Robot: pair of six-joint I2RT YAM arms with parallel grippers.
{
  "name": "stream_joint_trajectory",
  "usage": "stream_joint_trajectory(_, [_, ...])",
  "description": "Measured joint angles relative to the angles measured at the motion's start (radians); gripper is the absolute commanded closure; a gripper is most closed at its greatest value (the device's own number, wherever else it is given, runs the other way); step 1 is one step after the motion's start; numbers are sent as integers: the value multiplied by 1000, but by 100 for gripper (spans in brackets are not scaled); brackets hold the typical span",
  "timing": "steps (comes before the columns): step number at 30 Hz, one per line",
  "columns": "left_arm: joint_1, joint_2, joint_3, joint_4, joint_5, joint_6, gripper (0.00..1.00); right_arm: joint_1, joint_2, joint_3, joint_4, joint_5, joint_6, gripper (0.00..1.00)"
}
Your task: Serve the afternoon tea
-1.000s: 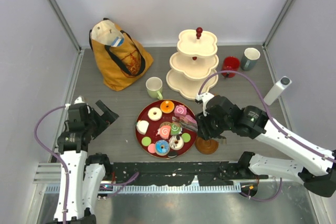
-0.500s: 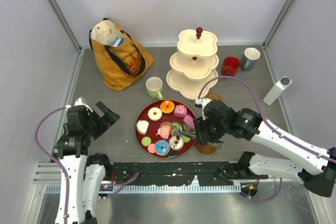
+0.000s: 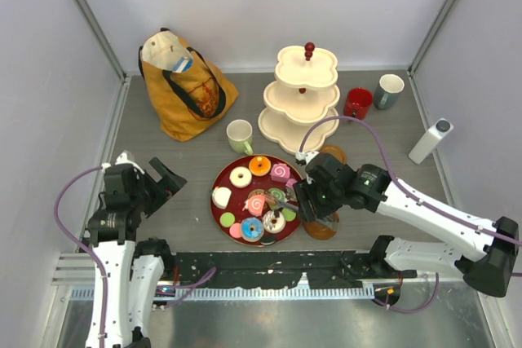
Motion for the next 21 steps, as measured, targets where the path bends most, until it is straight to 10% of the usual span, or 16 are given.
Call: stream_joint_trajectory(21, [0, 0, 0, -1, 0, 0, 1, 0, 45, 54, -37, 45, -50, 61])
